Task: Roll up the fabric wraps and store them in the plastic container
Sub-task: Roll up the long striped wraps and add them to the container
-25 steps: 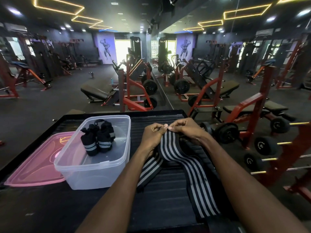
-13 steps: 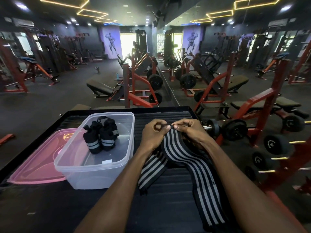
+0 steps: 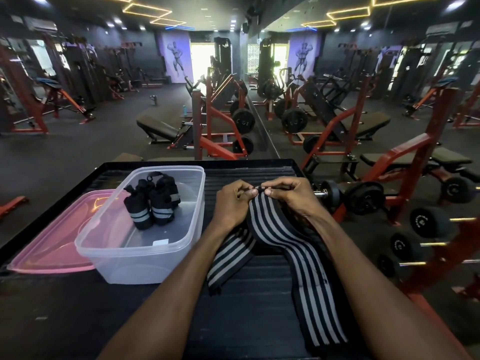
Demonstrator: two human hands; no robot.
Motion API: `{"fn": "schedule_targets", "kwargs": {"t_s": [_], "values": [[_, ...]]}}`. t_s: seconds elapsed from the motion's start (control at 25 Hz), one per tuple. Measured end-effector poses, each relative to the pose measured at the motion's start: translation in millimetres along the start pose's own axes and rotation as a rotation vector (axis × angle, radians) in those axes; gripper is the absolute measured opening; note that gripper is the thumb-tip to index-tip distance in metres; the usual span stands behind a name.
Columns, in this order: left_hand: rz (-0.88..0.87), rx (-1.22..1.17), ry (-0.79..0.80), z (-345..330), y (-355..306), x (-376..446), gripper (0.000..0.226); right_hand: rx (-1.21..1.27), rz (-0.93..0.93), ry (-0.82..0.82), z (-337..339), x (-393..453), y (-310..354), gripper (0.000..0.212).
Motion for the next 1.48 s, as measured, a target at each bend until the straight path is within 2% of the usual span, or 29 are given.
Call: {"fn": "schedule_targets", "kwargs": {"t_s": [0.2, 0.36, 0.48, 0.6, 0.72, 0.84, 0.96, 1.08, 1.2, 1.32, 1.44, 1.48], "values": [[0.065, -0.218, -0.012, 1, 0, 0, 0.012, 0.074, -0.008, 0.021, 2, 0, 1, 0.023], [0.138, -0.344, -0.092, 1, -2, 0, 0.007, 0.168, -0.069, 0.094, 0, 1, 1, 0.018], [0.139, -0.348, -0.101, 3, -4, 0, 0.011, 0.16, -0.097, 0.121, -2, -2, 0, 0.013], [0.148, -0.378, -0.096, 1, -4, 1, 0.014, 0.082, -0.036, 0.035, 0, -2, 0, 0.01], [0.114, -0.392, -0.06, -1, -7, 1, 0.016, 0.017, 0.033, -0.011, 2, -2, 2, 0.017], [0.086, -0.377, -0.097, 1, -9, 1, 0.022, 0.048, 0.015, 0.026, 0, -1, 1, 0.019], [0.09, -0.375, -0.122, 2, -8, 1, 0.024, 0.07, -0.048, 0.081, -2, -1, 0, 0.012], [0.091, -0.377, -0.098, 0, -9, 0, 0.021, 0.002, -0.032, 0.039, -2, -1, -1, 0.008], [0.175, -0.472, -0.091, -2, -10, -1, 0.006, 0.008, -0.024, 0.015, 0, 0, -1, 0.014], [0.262, -0.443, -0.057, -3, -4, -1, 0.018, 0.01, -0.018, 0.007, 0, -1, 0, 0.017], [0.225, -0.396, -0.074, -1, -3, -1, 0.004, 0.038, -0.035, 0.02, -3, 0, -1, 0.015], [0.197, -0.392, -0.082, 0, -5, -1, 0.006, 0.053, -0.044, 0.034, -4, 0, -1, 0.014]]}}
Point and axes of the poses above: each hand's wrist, its own x-axis towards the middle knuckle, its own z-axis out of the back of the hand, y = z × x, the point moved 1 cm from there along x, towards the middle knuckle, and after that the axes turned 15 degrees about -z, right-handed, at the moved point
